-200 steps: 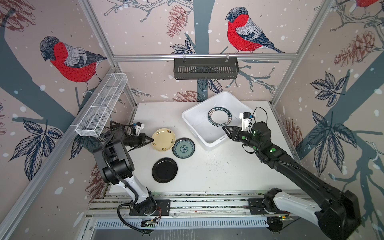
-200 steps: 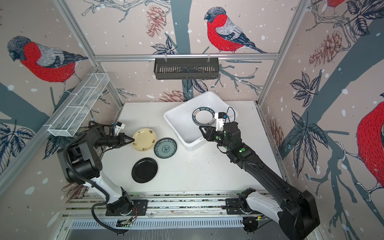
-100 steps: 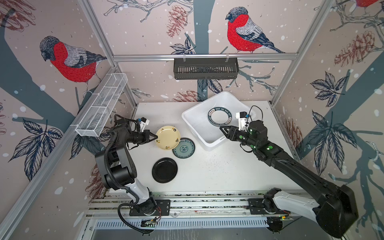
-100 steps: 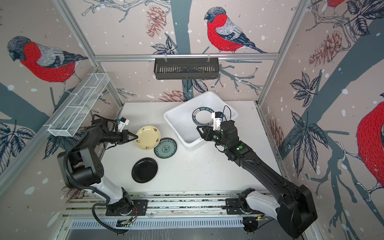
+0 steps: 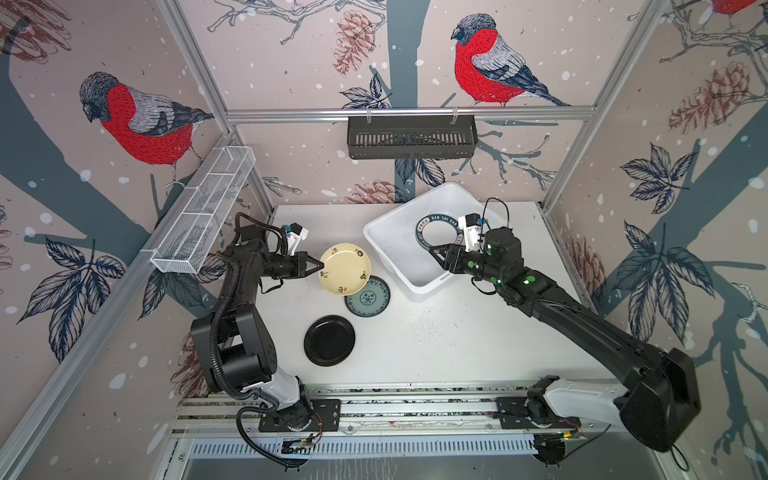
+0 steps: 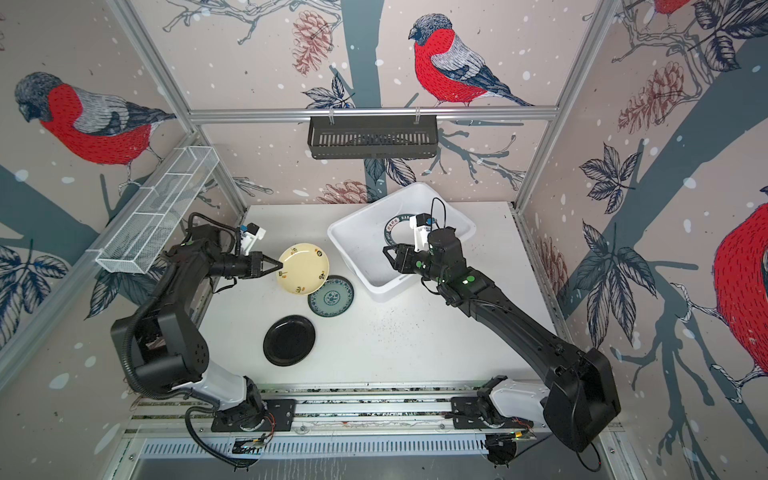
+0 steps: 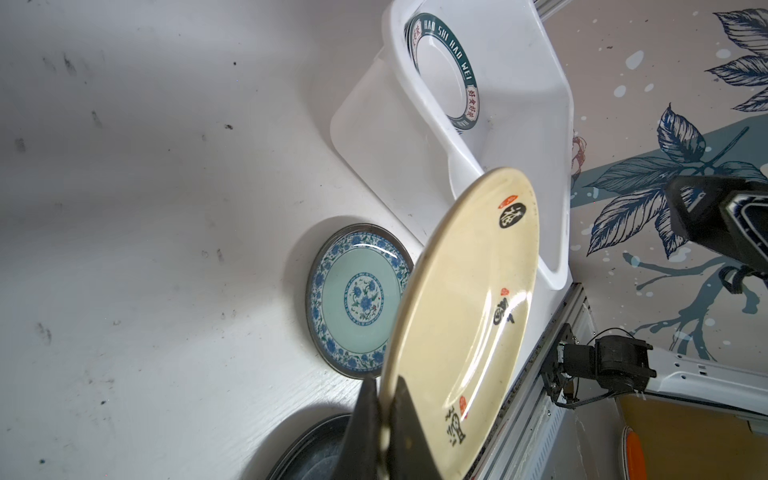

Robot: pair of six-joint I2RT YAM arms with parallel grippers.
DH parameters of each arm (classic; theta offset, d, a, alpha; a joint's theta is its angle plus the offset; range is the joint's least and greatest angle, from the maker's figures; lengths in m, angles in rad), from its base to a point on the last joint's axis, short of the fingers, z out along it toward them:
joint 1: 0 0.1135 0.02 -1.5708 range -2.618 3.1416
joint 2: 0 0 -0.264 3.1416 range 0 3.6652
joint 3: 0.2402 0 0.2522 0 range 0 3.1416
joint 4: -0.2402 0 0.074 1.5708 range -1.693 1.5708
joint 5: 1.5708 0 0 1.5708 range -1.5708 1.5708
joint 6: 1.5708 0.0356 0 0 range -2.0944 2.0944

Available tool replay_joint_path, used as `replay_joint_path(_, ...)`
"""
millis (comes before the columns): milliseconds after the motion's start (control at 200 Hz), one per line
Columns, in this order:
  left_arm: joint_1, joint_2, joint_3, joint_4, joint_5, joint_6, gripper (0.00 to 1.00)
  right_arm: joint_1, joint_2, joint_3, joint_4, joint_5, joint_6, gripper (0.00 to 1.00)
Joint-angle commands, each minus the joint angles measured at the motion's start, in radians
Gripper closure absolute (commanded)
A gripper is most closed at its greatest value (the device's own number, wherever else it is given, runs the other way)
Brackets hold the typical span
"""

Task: Place the plates into the plastic bin on the countertop
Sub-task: 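Lift the cream plate upright with the left gripper toward the right gripper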

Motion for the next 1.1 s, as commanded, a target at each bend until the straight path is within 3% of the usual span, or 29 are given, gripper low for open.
replay_joint_path(0, -0.025, -0.024, 0.029, -0.022, 0.038, -0.024, 1.0, 0.002, 0.035, 0.065, -0.101, 0.01, -0.075, 0.5)
replay_joint_path(145, -0.068, -0.036, 0.085, -0.017, 0.038, -0.063, 1.0, -0.011, 0.079, 0.156, -0.207, 0.064, -0.135, 0.49)
replay_joint_path(390, -0.155, -0.029, 0.196, 0.048, 0.022, -0.151, 1.0, -0.037, 0.144, 0.275, -0.228, -0.064, -0.17, 0.49)
replay_joint_path(650, -0.25, 0.064, 0.34, 0.028, -0.003, -0.161, 1.0, -0.006, 0.178, 0.303, -0.173, -0.132, -0.163, 0.48)
replay_joint_path(1096, -0.345, 0.198, 0.503, -0.007, -0.01, -0.157, 1.0, 0.039, 0.24, 0.371, -0.213, -0.069, -0.191, 0.48)
